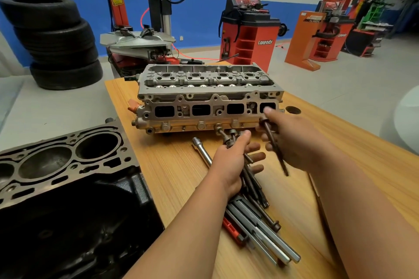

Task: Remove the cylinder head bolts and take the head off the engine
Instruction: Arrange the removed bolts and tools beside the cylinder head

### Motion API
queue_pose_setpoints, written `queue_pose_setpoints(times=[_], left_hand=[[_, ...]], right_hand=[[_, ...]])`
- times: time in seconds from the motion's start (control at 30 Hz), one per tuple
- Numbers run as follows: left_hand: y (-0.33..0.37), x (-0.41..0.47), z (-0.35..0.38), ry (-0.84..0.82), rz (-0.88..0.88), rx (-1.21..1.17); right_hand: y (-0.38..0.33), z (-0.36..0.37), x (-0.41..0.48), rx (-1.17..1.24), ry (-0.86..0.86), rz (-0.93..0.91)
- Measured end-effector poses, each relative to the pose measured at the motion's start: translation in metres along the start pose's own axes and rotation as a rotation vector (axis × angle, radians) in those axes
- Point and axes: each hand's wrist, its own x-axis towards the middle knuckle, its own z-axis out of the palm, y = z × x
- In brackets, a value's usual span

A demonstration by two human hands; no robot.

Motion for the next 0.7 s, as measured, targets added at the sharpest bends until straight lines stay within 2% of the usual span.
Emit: queue_pose_setpoints(times=[0.07, 0.13, 0.17, 0.27, 0.33, 0.43, 0.5, 0.63, 0.7], left_hand=[[0.001, -0.001, 0.002, -0.071, -0.007, 0.017], [0.000, 0.000, 0.000, -0.066, 0.008, 0.000], [-0.001, 0.001, -0.002, -0.045, 0.012, -0.019], [0.001, -0.001, -0.005, 0.024, -0.005, -0.109], [0.012, -0.003, -0.007, 0.066, 0.033, -0.146], [0.041, -0.003, -0.015, 0.149, 0.139, -0.135], [0.055, -0.006, -0.024, 0.211, 0.156, -0.097], [0.044, -0.018, -0.043, 0.258, 0.109, -0.087], [0.032, -0.021, -0.050, 0.272, 0.100, -0.124]], right_hand=[[-0.002, 0.007, -0.001, 0.232, -0.125, 0.027], [-0.002, 0.010, 0.000, 0.317, -0.180, -0.028], [-0.002, 0.010, -0.001, 0.221, -0.145, -0.105], [0.000, -0.002, -0.002, -0.582, 0.139, -0.439], [0.005, -0.006, -0.003, -0.959, 0.125, -0.444], [0.022, 0.008, -0.006, -1.163, -0.100, -0.221], [0.031, 0.022, -0.009, -1.234, -0.137, -0.132], [0.036, 0.033, -0.012, -1.566, -0.019, -0.203], [0.040, 0.037, -0.012, -1.561, -0.025, -0.274]])
